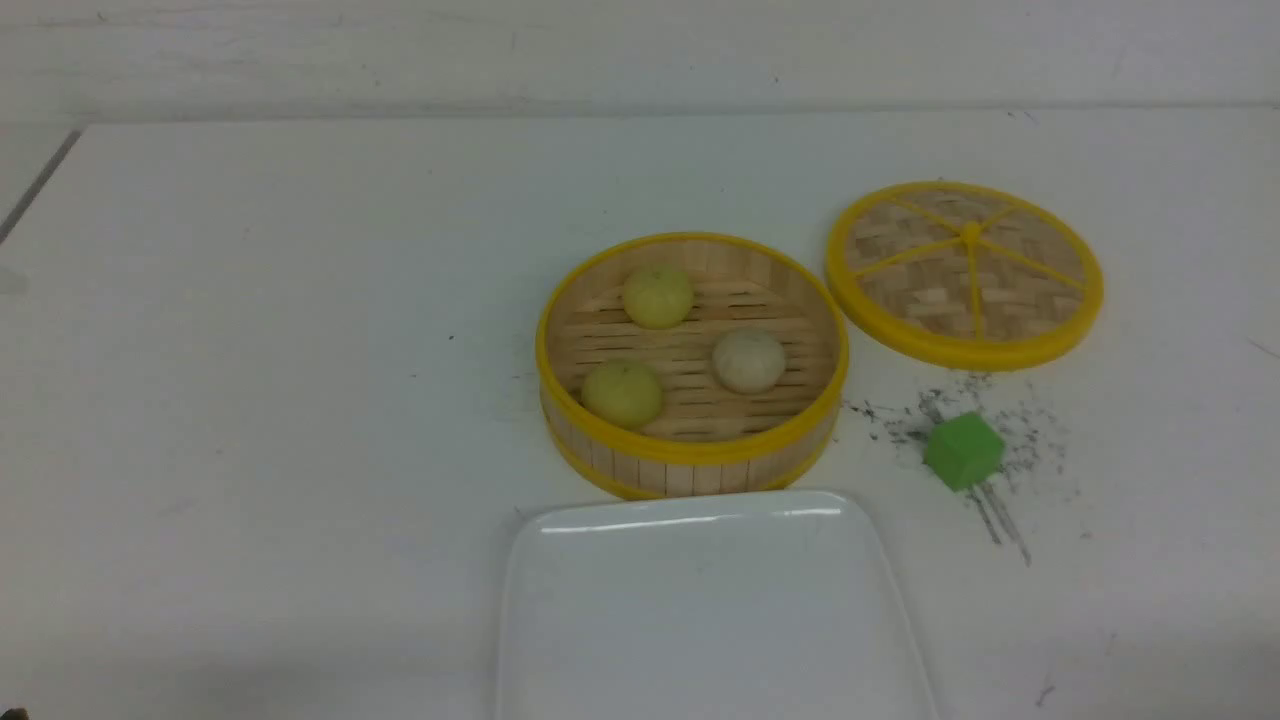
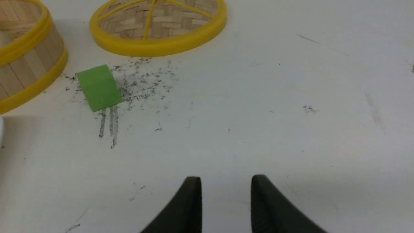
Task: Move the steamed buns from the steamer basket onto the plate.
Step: Use the right arm to grab the steamed stuffed bun that is closest to it
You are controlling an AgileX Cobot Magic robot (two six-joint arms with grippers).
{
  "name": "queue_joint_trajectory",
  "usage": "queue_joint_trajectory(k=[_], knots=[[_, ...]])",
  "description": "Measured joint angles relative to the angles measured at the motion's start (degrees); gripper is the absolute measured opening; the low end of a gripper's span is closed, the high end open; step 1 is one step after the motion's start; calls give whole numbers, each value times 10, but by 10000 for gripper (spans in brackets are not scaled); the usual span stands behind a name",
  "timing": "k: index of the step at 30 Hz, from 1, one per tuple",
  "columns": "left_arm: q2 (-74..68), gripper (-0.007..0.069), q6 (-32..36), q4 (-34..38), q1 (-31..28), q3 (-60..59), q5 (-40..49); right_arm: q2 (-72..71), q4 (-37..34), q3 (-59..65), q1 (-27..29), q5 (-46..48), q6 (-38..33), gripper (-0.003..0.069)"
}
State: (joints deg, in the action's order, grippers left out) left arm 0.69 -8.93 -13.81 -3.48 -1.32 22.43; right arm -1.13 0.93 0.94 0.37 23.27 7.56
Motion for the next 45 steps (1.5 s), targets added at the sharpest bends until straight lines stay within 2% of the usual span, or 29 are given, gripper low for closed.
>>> queue_joint_trajectory(k=[24,27,31,33,34,35,38,40,45], knots=[[0,241,0,0,0,0,0,0,-1,0,0,0,1,240],[0,241,0,0,0,0,0,0,-22,-7,0,8,5,240],[0,241,0,0,0,0,0,0,-42,-82,0,45,-8,240],[0,241,0,0,0,0,0,2,-50,-154,0,67,-15,240],[0,241,0,0,0,0,0,10,-55,-237,0,102,-17,240],[0,241,0,0,0,0,0,12,-56,-247,0,102,-17,240],[0,241,0,0,0,0,0,50,-62,-407,0,234,-18,240],[0,241,0,0,0,0,0,70,-70,-467,0,296,-25,240],[0,241,0,-3,0,0,0,87,-121,-525,0,310,-29,240]])
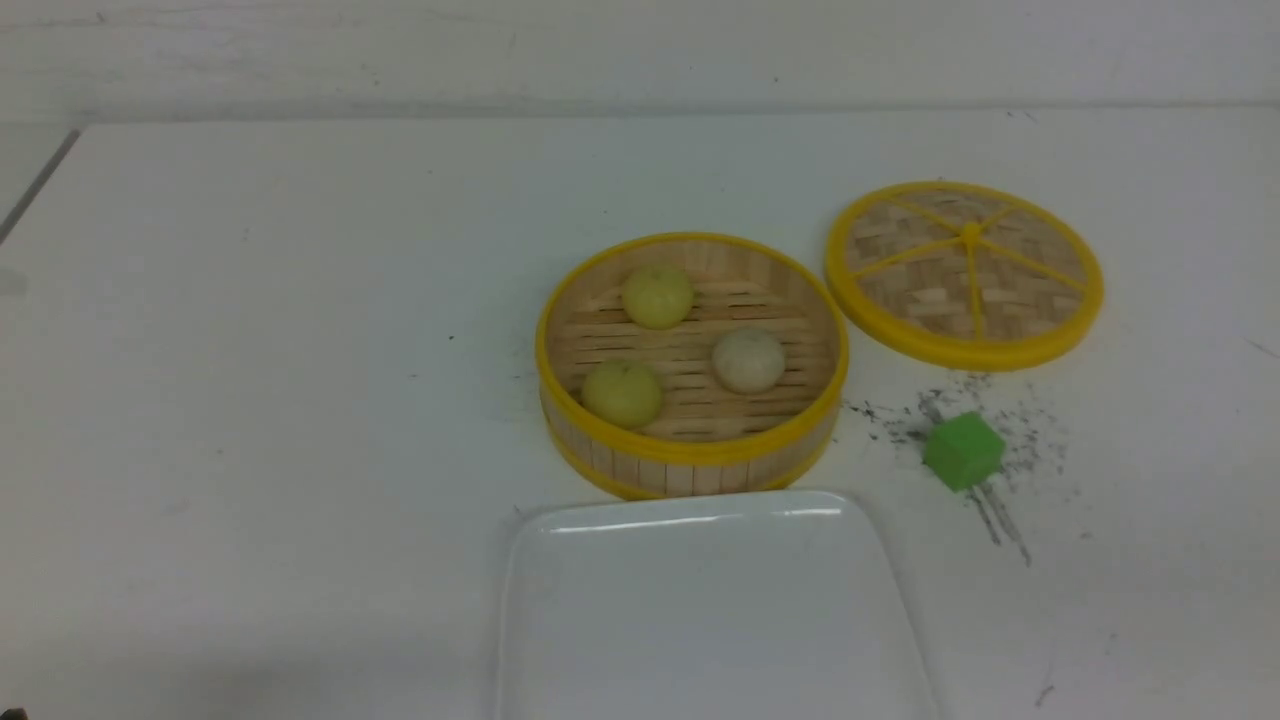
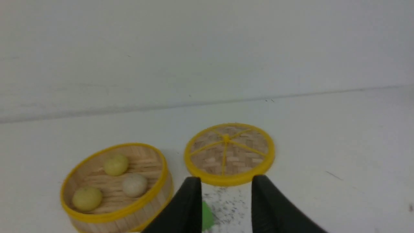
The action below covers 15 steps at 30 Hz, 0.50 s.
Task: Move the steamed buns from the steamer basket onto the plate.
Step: Use the right arm to grab the steamed stuffed bun that is closest to it
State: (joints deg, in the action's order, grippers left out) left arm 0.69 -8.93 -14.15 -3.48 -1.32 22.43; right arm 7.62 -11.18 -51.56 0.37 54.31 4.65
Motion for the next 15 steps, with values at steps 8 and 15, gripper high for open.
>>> queue_joint_trajectory(k=[8,15], knots=[[0,241,0,-1,0,0,0,0,-41,-4,0,-35,-1,240],[0,241,0,-1,0,0,0,0,-40,-2,-2,-58,-1,240]])
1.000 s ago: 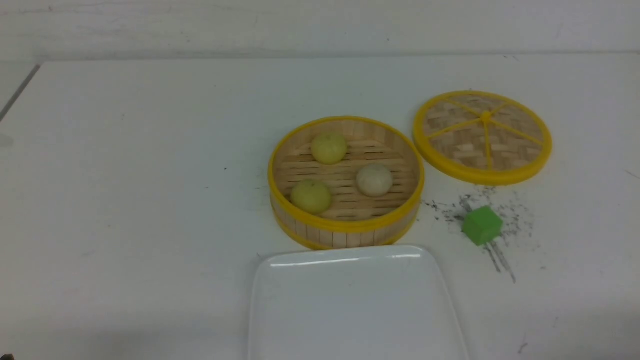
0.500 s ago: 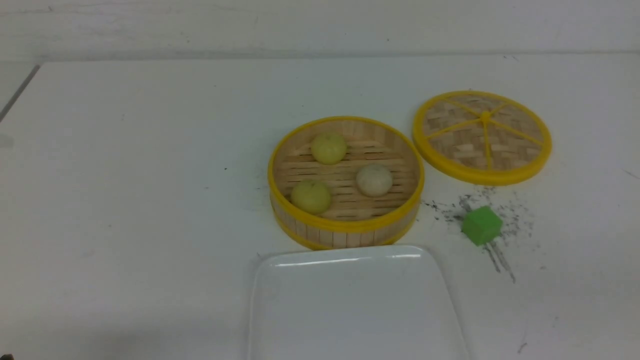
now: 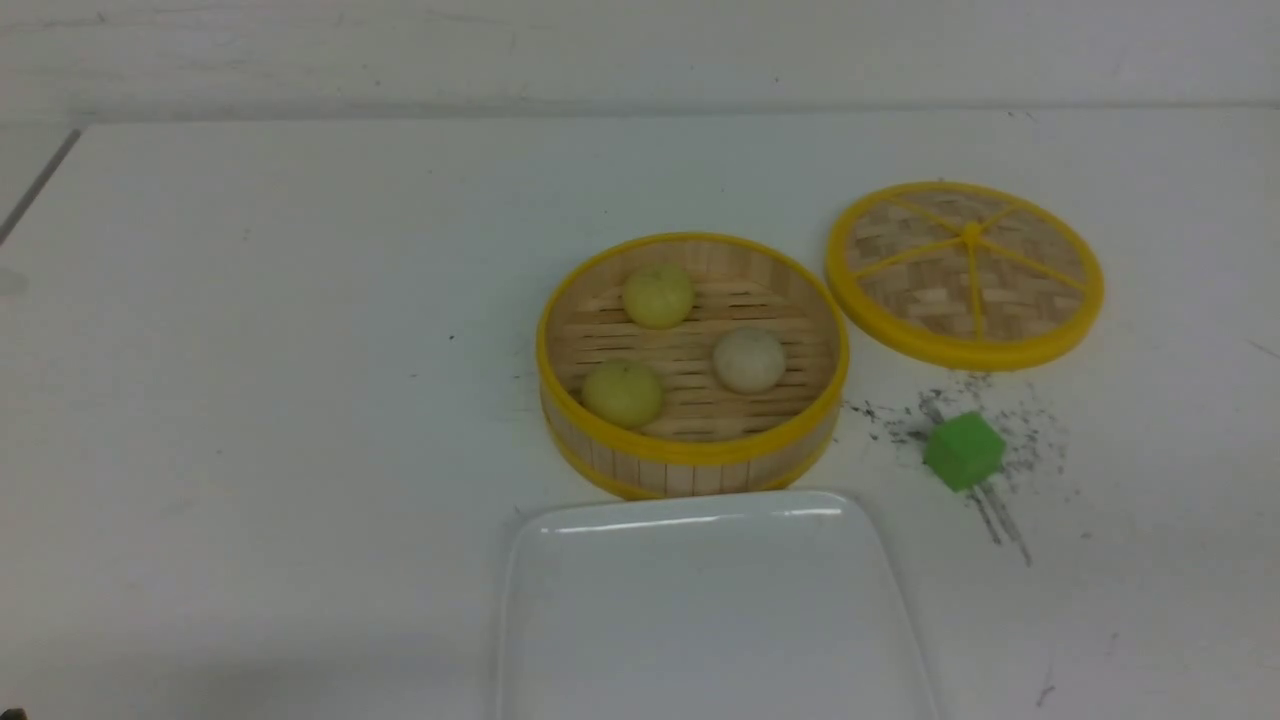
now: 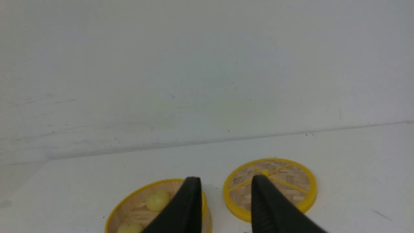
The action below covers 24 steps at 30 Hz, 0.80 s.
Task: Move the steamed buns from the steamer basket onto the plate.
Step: Use the right arm to grab the steamed stuffed bun that is closest to it
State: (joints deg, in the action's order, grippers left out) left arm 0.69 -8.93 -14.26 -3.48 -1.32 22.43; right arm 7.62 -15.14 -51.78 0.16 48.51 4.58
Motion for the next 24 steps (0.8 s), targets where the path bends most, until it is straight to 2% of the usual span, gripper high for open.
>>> queue_joint_trajectory(k=[7,14,17,19,21,24], knots=[[0,241,-11,-3,0,-1,-7,0,-2,1,0,9,-9,240],[0,241,-113,94,0,-4,-126,13,-22,1,0,16,-59,240],[0,241,-211,169,0,-4,-241,62,-72,1,0,37,-78,240],[0,241,-251,195,0,-4,-280,88,-95,1,0,42,-111,240],[0,241,-288,209,0,-4,-295,104,-112,1,0,42,-146,240],[0,241,-378,227,0,-4,-317,124,-141,1,0,34,-214,240]])
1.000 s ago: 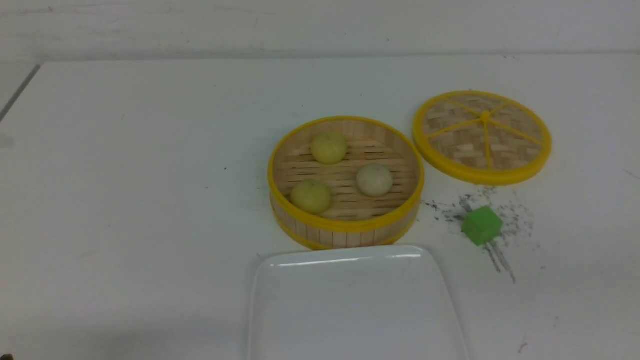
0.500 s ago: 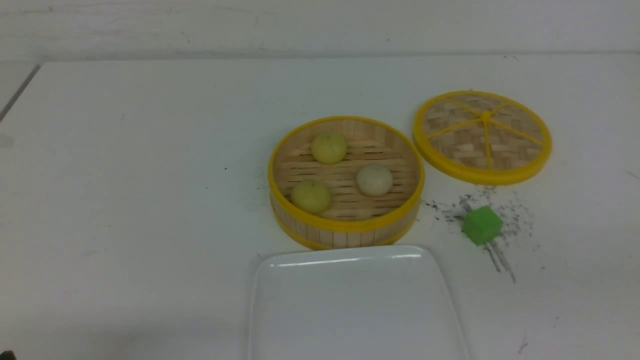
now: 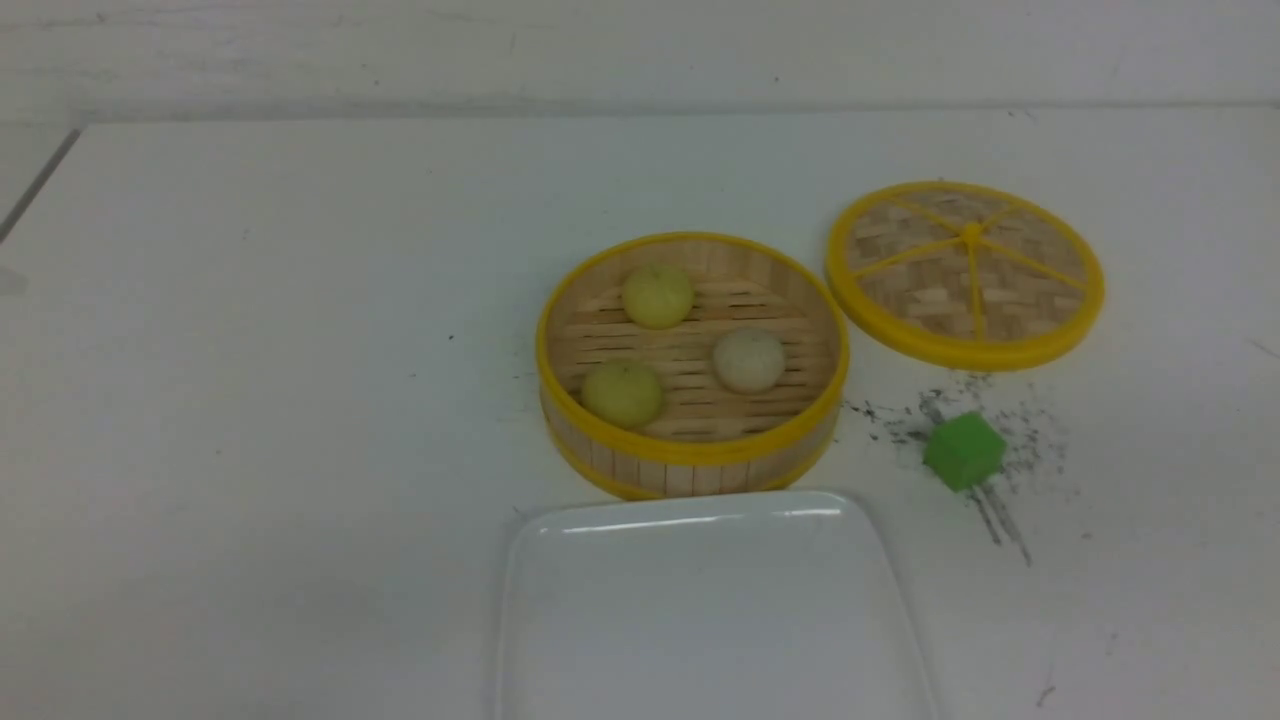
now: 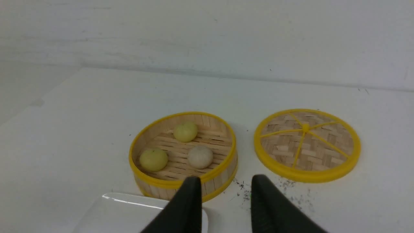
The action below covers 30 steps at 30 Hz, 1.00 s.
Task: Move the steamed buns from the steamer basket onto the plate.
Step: Use the right arm to grab the steamed stuffed bun that is closest to it
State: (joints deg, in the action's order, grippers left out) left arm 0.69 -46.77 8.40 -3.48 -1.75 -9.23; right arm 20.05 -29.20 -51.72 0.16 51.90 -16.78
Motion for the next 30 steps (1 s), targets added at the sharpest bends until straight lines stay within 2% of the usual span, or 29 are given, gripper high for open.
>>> queue_joint_trajectory(k=[3,10,14,18,21,24,25,27,30], knots=[[0,241,-63,-5,0,0,-7,5,-4,0,0,5,-19,240],[0,241,-126,-60,0,0,-38,5,14,0,-4,22,-26,240],[0,241,-184,-79,0,0,2,5,14,0,-12,22,-26,240],[0,241,-207,-88,0,0,50,5,13,0,-14,22,-26,240],[0,244,-200,-100,0,0,92,5,12,0,-21,26,-27,240],[0,264,-151,-161,2,0,124,5,12,0,-23,34,-27,240],[0,266,-147,-161,3,0,124,5,12,0,-23,34,-27,240],[0,299,-99,-228,24,11,147,5,16,0,-28,36,-27,240],[0,336,-64,-283,68,52,163,11,27,0,-40,28,-27,240]])
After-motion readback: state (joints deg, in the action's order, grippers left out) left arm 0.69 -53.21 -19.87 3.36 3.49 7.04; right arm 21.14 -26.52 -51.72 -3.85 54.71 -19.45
